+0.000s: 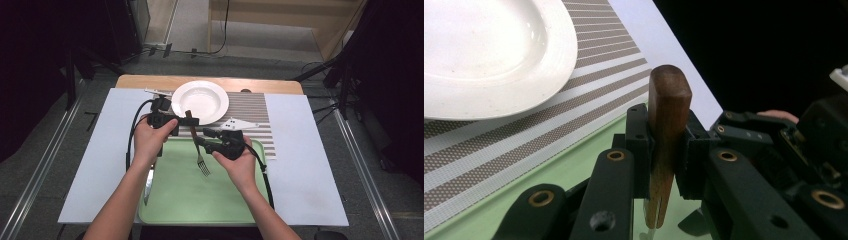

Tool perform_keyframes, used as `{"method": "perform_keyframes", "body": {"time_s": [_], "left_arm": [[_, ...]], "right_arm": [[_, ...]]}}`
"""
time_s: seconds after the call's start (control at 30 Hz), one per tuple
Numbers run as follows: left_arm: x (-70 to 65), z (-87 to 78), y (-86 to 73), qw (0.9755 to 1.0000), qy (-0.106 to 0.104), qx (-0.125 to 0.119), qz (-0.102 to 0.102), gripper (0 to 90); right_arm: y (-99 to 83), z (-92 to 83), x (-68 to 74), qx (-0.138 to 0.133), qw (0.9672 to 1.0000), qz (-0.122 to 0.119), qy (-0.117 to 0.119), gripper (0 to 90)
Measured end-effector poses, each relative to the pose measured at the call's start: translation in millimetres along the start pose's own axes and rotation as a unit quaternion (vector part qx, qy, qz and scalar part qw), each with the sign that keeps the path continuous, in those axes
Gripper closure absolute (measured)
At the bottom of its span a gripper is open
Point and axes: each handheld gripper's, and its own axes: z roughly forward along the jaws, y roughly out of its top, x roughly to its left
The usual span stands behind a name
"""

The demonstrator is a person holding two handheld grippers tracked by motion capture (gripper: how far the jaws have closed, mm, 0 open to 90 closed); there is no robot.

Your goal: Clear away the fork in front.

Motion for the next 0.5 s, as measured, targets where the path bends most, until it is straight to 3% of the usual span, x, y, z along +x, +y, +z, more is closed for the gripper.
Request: {"method": "perform_keyframes", "body": {"time_s": [0.07,0.2,0.33,0.5], "left_arm": [[-2.9,-3.0,1.2,0.9999,0.008,0.000,0.012,78.3],[-4.6,-6.5,2.0,0.9999,-0.001,0.000,0.017,78.4],[-6.5,-9.5,2.1,0.9997,0.001,0.003,0.024,78.5],[-10.1,-12.8,1.8,0.9990,0.004,0.014,0.043,78.5]], "right_arm": [[2.7,-2.4,-2.5,0.006,0.9999,0.005,0.009,49.0],[5.8,-8.5,-4.5,0.008,0.9998,0.004,0.018,46.6],[6.9,-10.7,-9.5,0.004,0.9995,0.019,0.026,45.9],[8.3,-11.2,-10.6,0.019,0.9993,0.015,0.030,45.9]]}}
